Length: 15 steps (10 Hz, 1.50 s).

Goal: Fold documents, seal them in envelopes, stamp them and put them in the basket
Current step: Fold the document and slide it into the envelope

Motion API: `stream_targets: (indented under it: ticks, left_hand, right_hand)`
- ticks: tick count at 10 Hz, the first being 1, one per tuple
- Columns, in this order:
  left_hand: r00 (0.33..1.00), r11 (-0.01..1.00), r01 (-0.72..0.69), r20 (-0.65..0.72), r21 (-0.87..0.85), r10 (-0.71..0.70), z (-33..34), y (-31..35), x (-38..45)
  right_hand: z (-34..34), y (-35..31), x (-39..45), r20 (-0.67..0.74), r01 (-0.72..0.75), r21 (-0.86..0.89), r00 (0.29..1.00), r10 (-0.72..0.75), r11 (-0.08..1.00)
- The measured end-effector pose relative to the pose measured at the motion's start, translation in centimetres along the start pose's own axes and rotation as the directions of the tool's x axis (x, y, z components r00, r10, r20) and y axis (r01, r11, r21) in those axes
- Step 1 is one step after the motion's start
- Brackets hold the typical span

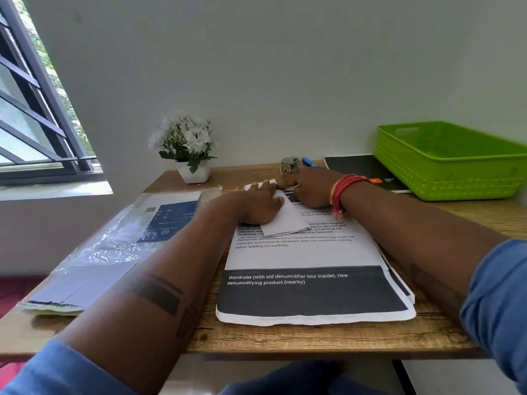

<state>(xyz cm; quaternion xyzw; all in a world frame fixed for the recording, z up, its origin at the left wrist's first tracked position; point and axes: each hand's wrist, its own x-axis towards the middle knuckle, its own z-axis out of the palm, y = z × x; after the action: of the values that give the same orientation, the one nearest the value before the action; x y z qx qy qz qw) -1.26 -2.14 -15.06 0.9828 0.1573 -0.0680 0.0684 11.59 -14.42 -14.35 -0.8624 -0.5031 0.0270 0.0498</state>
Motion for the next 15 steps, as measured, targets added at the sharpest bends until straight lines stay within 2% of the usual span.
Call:
stream_targets:
  ticks: [2, 4, 7, 13, 15]
  left_hand:
    - [1.0, 1.0, 0.006, 0.014, 0.013, -0.006, -0.1, 0.0, 0.1]
    - [1.0, 1.0, 0.011, 0.015, 0.01, -0.011, -0.1, 0.0, 0.3]
    - [1.0, 1.0, 0.018, 0.014, 0.009, -0.018, -0.1, 0.5, -0.2]
    - [1.0, 0.999, 0.018, -0.013, 0.036, -0.017, 0.1, 0.6, -0.2]
    - [0.999, 0.999, 0.011, -0.033, 0.031, -0.01, 0.2, 0.8, -0.4]
  right_hand:
    - [-1.0, -1.7, 0.6, 0.048, -0.072, -0.105, 0.996, 0.077, 0.992]
    - [-0.3, -1.4, 1.0, -0.011, -0.057, -0.178, 0.998, 0.056, 0.982]
    - [-1.4, -0.6, -1.9, -0.012, -0.061, 0.047, 0.998, 0.062, 0.997]
    - [-2.7, 0.2, -5.3, 0.191, -0.065, 0.095, 0.981, 0.046, 0.993]
    - [-2.3, 0.8, -5.8, 0.156, -0.028, 0.15, 0.988, 0.005, 0.988]
